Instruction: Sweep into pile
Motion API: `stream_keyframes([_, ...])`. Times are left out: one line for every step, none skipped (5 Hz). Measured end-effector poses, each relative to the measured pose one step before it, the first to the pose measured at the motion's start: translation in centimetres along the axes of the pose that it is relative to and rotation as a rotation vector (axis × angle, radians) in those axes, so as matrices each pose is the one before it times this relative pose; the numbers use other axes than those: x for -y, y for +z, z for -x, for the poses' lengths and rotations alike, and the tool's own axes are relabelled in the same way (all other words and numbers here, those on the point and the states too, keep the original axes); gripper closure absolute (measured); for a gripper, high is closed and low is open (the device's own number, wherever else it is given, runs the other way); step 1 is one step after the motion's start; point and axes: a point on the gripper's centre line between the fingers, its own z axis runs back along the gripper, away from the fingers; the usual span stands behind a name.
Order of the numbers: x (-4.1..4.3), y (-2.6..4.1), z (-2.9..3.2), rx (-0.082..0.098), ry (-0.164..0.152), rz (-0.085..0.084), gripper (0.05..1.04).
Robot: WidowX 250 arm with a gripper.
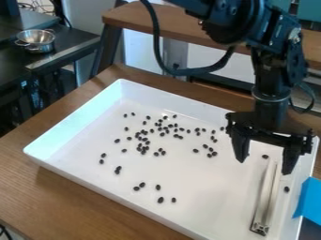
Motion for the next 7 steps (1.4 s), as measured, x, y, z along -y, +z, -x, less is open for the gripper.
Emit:
stream_keyframes([-0.281,-1.302,0.534,-0.0373,0.0032,-0.0137,0.083])
stream_keyframes([0.367,-0.068,0.292,-0.0266,0.01,0.0201,0.083])
stream_keyframes([0.236,-0.055,-0.427,0.0072,0.0157,0.0071,0.083])
stream_keyframes([0.143,-0.564,-0.149,-0.0125,0.0181,0.003,0.083])
stream_keyframes([0.119,-0.302,-0.331,-0.0001,0.0244,0.0001,0.083])
stream_keyframes([0.076,-0.588,-0.152,-0.0071,0.0131,-0.0032,0.083])
stream_keyframes([0.513,-0.544,-0.23,0.0032,0.0056,-0.0073,0.083])
